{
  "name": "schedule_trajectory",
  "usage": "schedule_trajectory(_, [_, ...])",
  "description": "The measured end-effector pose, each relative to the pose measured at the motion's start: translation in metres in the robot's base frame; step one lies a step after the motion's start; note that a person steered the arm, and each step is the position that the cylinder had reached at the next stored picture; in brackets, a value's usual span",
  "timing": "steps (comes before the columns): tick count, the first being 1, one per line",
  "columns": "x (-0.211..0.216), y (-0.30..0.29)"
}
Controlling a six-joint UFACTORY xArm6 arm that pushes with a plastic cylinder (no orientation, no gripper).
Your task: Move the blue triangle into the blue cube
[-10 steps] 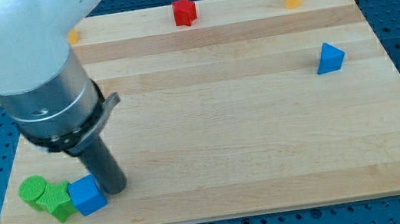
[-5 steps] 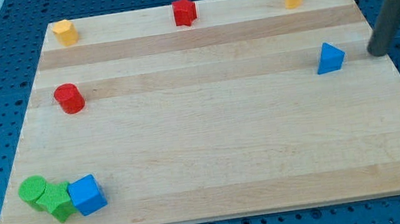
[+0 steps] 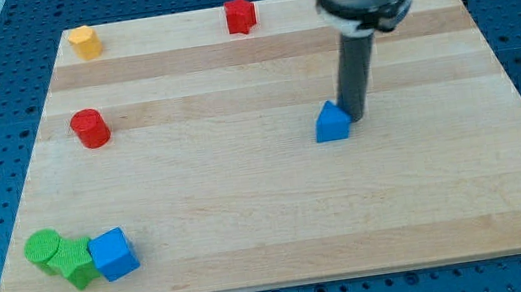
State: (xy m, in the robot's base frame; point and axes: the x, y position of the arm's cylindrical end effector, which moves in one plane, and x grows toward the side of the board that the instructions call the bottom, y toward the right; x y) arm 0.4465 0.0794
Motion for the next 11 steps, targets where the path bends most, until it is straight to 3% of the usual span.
schedule_trajectory(5, [0.095,-0.179])
schedule_trajectory(8, [0.124,-0.167])
schedule_trajectory(11, [0.109,-0.201])
